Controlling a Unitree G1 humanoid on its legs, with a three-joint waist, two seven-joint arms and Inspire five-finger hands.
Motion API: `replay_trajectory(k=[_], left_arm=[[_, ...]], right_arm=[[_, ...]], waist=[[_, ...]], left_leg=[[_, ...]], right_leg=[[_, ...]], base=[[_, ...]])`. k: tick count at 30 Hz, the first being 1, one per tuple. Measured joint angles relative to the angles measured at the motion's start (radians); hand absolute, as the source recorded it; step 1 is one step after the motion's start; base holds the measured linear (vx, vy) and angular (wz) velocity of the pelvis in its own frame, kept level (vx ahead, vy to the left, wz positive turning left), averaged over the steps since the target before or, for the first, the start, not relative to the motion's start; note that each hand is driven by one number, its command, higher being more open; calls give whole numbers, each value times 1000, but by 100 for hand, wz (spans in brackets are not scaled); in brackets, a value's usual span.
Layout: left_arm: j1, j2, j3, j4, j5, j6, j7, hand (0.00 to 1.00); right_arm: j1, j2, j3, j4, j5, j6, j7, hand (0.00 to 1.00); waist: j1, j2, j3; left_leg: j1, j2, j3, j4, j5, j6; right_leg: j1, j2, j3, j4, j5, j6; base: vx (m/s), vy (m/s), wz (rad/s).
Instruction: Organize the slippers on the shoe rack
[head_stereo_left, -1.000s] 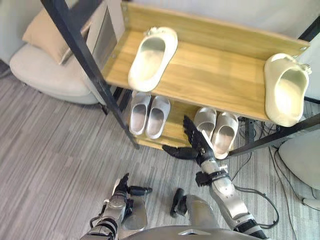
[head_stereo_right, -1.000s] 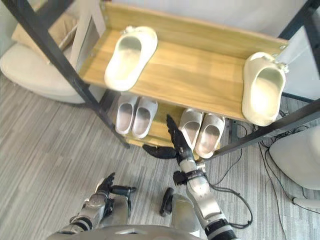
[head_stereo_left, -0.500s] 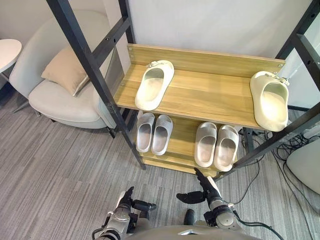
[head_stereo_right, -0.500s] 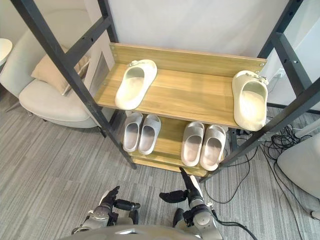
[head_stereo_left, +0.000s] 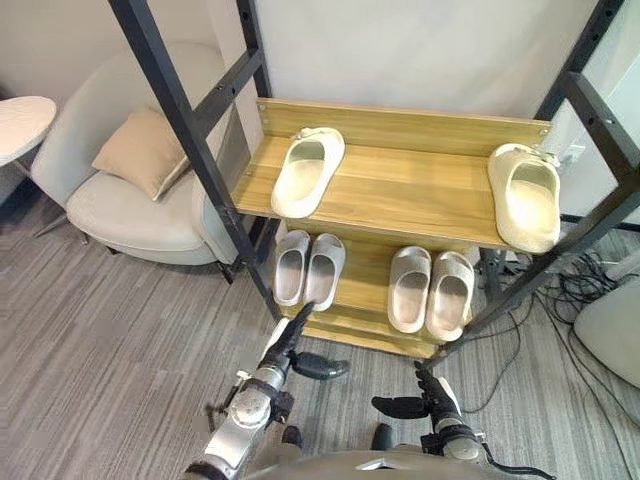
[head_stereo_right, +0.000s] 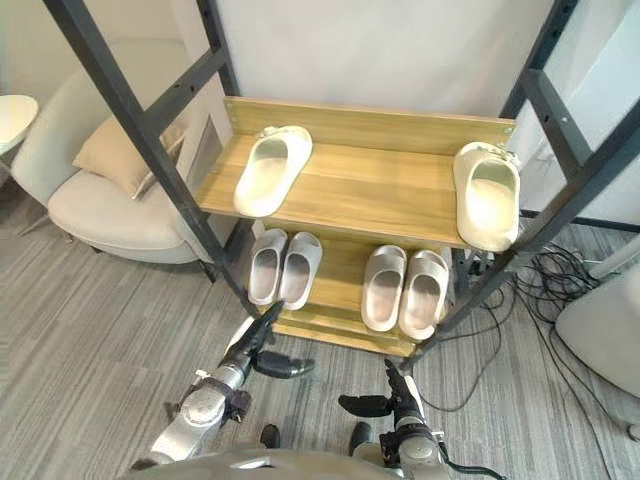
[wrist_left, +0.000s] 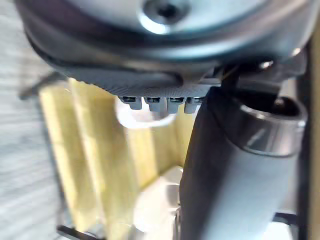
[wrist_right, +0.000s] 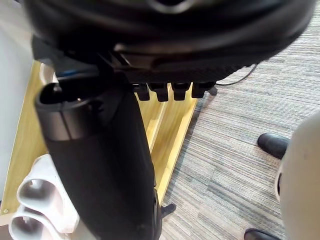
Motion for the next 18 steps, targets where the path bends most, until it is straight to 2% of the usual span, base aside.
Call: replay_trajectory(k=[2,7,10,18], left_arm=[[-3,-4,-104,-10,-49,-4,-57,100],[-12,0,-244,-105,-110,18,-133,100],[-19,8,-261,-211,-165,25,-143,100],[-90,4,-261,-423,-291,27,-122,100]], right_arm=[[-1,-24,2,5,-3,-5,17,100],[-4,-25,2,5,-4,-8,32,100],[-2,-26,7,5,-3,-8,42,100],[-2,-37,31,5,-3,-8,44,100]], waist=[[-2,19,-9],[-9,16,-10],[-10,7,-12],[-10,11,-32]], left_leg=[[11,-7,-19,-2,2,7],[30,-7,-17,-18,1,8],[44,-7,-11,-19,-1,11],[43,-7,-2,-17,-2,14]], right_leg=[[20,-3,-19,3,-11,5],[30,-3,-18,3,-18,5],[42,-4,-14,3,-18,5],[42,-9,-8,0,-17,7]], base=[[134,-1,24],[65,16,1],[0,21,-5],[-18,12,-3]])
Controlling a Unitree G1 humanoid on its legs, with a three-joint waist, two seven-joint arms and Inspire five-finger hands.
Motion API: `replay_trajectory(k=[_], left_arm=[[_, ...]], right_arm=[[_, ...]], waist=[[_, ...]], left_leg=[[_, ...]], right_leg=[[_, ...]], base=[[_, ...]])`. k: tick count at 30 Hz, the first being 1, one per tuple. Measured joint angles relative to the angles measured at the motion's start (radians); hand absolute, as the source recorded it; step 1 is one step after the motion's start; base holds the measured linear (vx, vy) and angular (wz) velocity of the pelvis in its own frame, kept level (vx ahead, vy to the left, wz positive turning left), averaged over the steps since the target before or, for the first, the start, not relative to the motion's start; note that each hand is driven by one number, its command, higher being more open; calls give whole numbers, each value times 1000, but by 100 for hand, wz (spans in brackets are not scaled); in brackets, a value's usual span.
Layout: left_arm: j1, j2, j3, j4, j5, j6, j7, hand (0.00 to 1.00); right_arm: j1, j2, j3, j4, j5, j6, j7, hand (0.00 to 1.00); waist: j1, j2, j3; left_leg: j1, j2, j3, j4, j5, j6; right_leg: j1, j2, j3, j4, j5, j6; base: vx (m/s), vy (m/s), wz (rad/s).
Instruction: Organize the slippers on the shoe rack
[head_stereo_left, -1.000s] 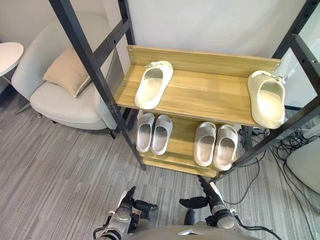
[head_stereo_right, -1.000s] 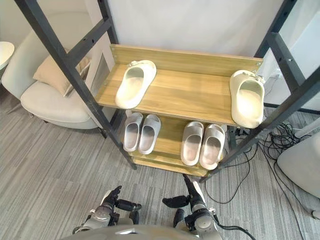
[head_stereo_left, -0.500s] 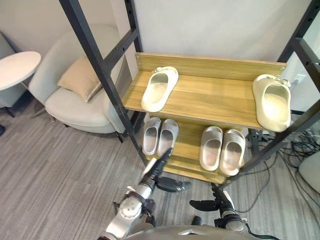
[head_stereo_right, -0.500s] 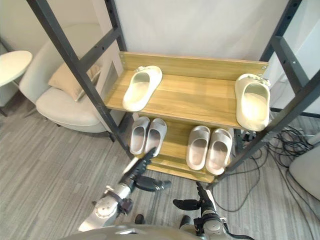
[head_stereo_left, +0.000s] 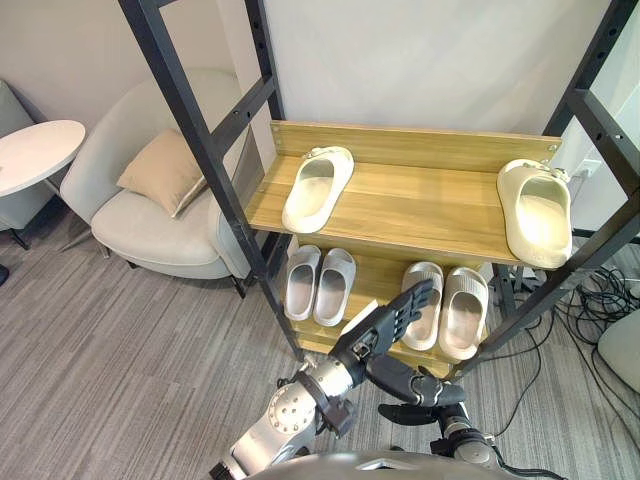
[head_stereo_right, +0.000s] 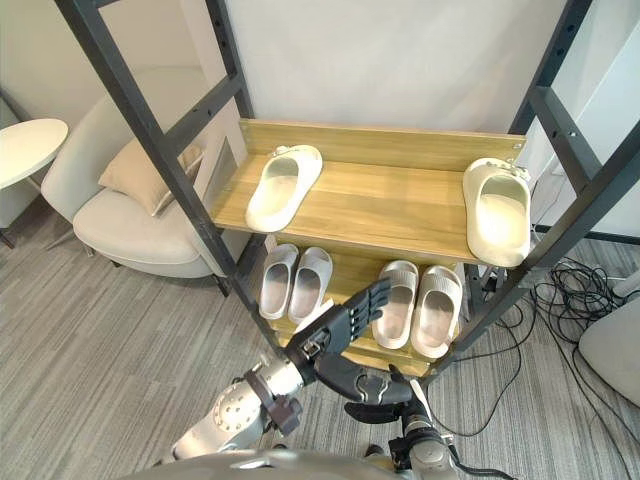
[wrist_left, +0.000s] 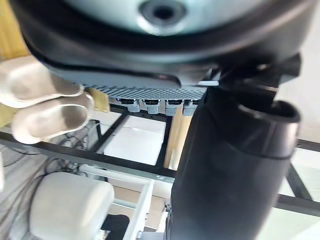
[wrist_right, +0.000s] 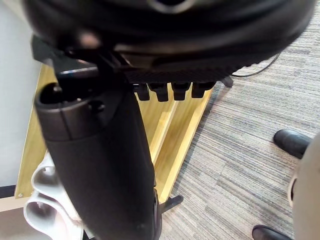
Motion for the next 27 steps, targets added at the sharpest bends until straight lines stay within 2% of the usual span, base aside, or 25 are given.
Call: replay_trajectory(k=[3,6,8,14,21,27], left_arm=[[-1,-17,0,-63,-34,0,16,100],[-25,-40,-8,-118,-66,0,39,100],[-82,-58,-19,-160,-77,-1,66,100],[-153,-105,9,-222,-71,-46,155,100],[-220,-101,176,-212,125,-63,282,100],[-336,-37,298,-62,288,-77,349,100]], right_arm=[[-2,0,10,3,1,0,3,100],[-49,7,39,92,0,5,-13,100],[-65,10,60,131,0,10,-25,100],[-87,27,87,178,0,23,-38,100],[-90,26,85,194,-1,25,-49,100],[-94,27,84,194,-4,25,-50,100]], waist=[[5,1,-4],[10,0,-21],[30,1,-27],[38,-3,-44],[37,-12,-49],[26,-20,-48]], left_leg=[[-3,0,0,1,-2,0],[-5,-1,-2,1,-3,1],[-7,-3,-5,3,-3,1],[-15,-10,-26,12,-3,2],[-16,-9,-44,19,-2,4],[-16,-9,-40,15,-1,3]], right_leg=[[-1,-1,0,2,-1,-1],[-1,-2,-2,3,-4,0],[0,-1,-5,4,-5,0],[9,-3,-25,4,-6,0],[16,-3,-37,4,-9,-1],[8,-2,-33,4,-8,-1]], base=[[11,3,0],[44,9,3],[32,5,6],[13,8,11],[-25,3,5],[15,4,-2]])
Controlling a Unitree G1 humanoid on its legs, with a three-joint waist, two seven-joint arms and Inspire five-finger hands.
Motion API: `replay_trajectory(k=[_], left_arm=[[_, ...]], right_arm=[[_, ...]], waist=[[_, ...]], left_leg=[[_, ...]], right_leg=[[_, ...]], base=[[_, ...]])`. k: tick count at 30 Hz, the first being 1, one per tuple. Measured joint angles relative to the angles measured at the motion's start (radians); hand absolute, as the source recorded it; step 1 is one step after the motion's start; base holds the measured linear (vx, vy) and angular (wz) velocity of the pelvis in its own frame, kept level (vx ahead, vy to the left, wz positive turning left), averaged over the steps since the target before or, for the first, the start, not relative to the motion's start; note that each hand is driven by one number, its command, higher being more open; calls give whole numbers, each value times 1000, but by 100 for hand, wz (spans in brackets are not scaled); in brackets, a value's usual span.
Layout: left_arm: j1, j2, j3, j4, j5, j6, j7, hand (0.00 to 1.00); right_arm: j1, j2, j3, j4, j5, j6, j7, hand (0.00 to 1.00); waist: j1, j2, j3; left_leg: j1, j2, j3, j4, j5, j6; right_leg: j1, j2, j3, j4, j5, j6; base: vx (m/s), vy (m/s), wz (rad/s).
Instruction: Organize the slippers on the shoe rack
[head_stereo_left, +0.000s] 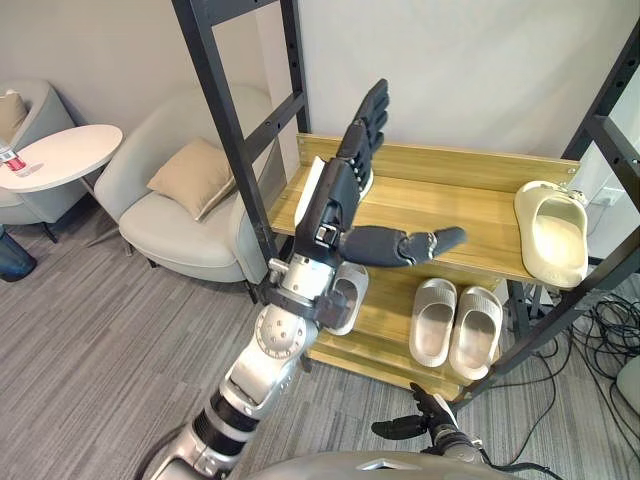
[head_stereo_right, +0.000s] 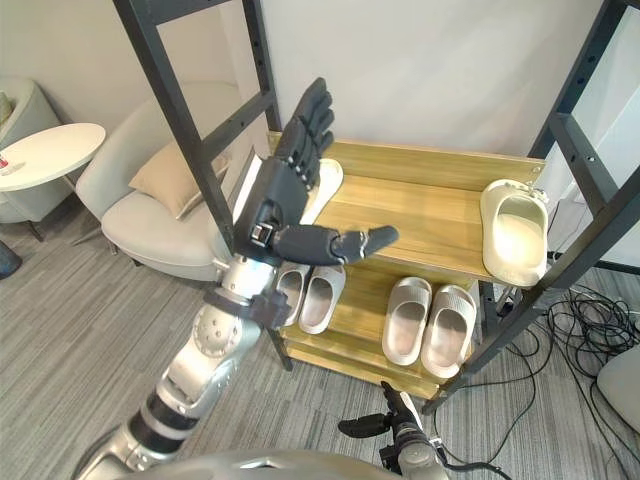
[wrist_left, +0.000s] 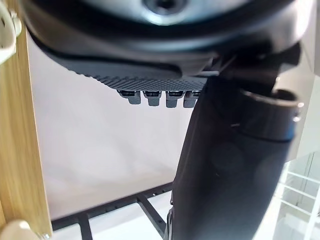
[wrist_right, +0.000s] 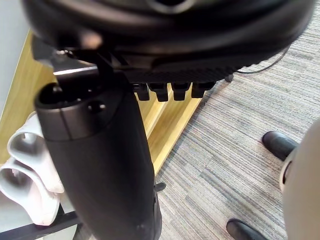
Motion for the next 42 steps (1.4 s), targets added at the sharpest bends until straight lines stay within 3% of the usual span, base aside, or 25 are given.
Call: replay_trajectory(k=[10,16,24,42], left_arm=[[-76,170,191,231,270,73,94,100],[-82,213,198,244,409,98,124,100],[-123,220,220,303,523,118,124,100],[-204,218,276,377,543,173,172,100]], right_arm=[[-9,-1,-46,-5,-4,0,-10,100],[-5,1,-64,-10,-4,0,-10,100],[-6,2,-78,-27,-3,-1,-10,100],[-15,32,-113,-28,-3,-2,-16,100]], waist=[[-28,-31,21],[-29,-34,29],[-41,-28,46],[-62,-27,65]], left_leg=[[6,0,40,-21,-1,0],[6,-9,40,-21,-2,5],[-4,-10,51,-26,0,10],[-28,-13,118,-34,-5,16]], right_leg=[[-26,-1,31,-1,6,5],[-27,-10,32,-4,10,10],[-48,-11,47,-4,14,12],[-111,-13,111,-4,33,14]], base=[[37,25,-11],[1,25,-1],[-6,24,-5],[11,29,-11]])
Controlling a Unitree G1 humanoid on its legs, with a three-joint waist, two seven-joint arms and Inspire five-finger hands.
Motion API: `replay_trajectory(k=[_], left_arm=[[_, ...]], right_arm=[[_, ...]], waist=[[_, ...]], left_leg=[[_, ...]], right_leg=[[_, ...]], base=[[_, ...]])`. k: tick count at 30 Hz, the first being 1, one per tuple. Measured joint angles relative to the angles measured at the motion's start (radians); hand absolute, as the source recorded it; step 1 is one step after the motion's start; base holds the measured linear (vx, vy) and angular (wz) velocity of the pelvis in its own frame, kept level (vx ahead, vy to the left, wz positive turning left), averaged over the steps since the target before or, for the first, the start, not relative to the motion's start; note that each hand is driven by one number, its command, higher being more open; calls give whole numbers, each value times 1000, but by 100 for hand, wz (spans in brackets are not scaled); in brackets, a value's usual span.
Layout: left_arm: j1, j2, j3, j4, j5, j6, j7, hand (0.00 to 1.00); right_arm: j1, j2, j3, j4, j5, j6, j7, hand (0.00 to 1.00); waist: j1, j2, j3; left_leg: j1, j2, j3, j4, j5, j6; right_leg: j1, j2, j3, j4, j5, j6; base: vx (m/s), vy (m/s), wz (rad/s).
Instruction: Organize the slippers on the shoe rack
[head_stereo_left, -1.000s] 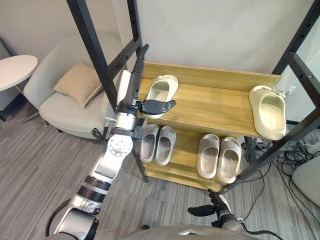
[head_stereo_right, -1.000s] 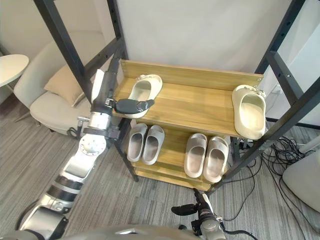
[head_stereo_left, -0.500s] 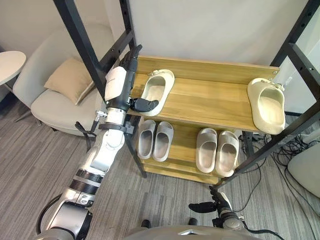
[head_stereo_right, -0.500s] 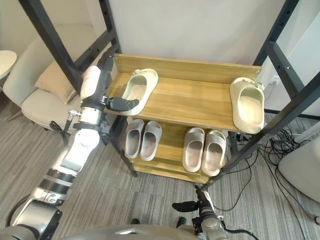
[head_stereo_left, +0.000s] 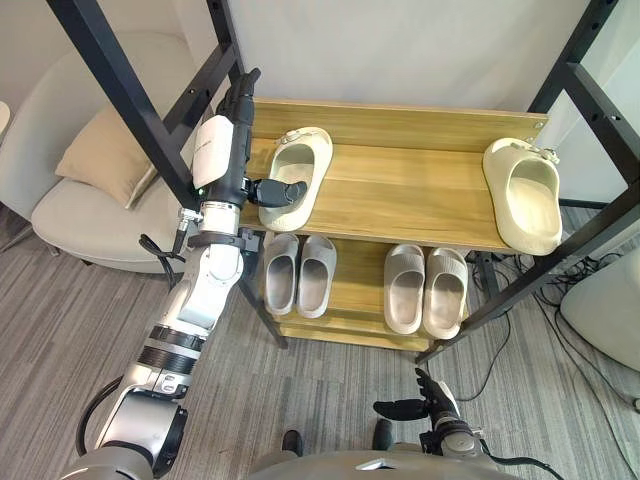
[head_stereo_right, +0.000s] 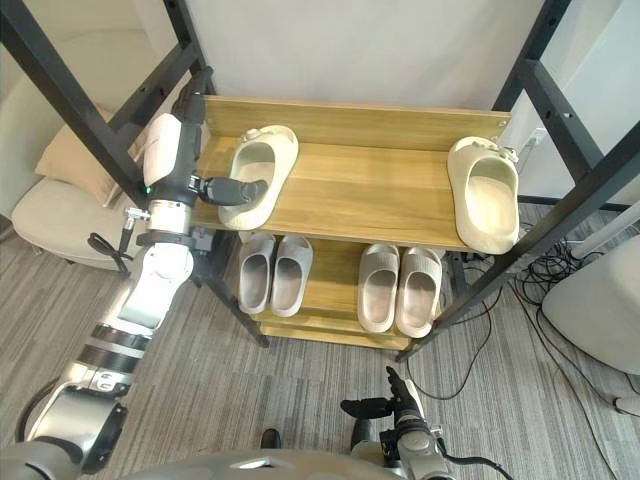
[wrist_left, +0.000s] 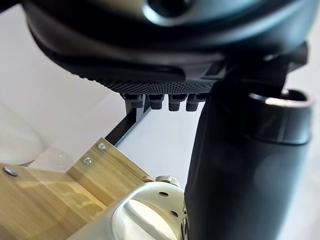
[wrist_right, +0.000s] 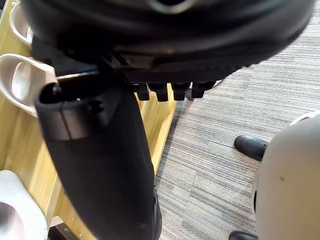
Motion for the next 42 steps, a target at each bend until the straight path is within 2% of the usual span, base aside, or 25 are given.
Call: replay_trajectory(k=[5,6,12,20,31,37,42], left_arm=[[-30,0,29,40,1,24,19,100],[-36,0,30,48,1,25,20,0],[-99,1,49,124,1,44,24,0],[-115,28,49,179,-10,45,18,0],[-118,26,49,218,-176,39,7,0],[-117,-25,61,218,-290,38,0,0],[-114,-62,56,211,-319,38,-9,0]], right_arm=[[0,2,-4,-16,0,-9,-3,100],[0,2,-4,-16,0,-10,-3,100],[1,6,-4,-21,0,-18,-3,100],[1,7,-3,-23,0,-20,-3,100],[2,13,-3,-30,0,-20,-3,100],[2,13,-4,-30,2,-17,-3,100],[0,8,-5,-30,9,-14,-11,100]], waist=[[-13,3,16],[-13,2,18],[-17,3,20],[-18,7,23],[-20,11,25],[-19,12,26],[-19,22,32]], left_leg=[[-1,0,13,0,0,0],[-1,0,13,0,0,0],[-7,-1,32,0,-1,2],[-8,0,39,0,-2,2],[-10,-1,48,6,-1,2],[-8,-3,47,6,-1,2],[2,-8,45,6,-1,5]], right_leg=[[-8,1,14,0,5,0],[-9,1,15,0,5,0],[-23,0,32,0,12,0],[-29,1,40,0,13,-1],[-33,1,51,0,22,-3],[-30,-1,50,0,23,-2],[-19,-6,49,0,24,0]], base=[[-9,17,-7],[-5,14,-6],[-1,15,-8],[0,3,-1],[0,3,-2],[0,0,0],[0,0,0]])
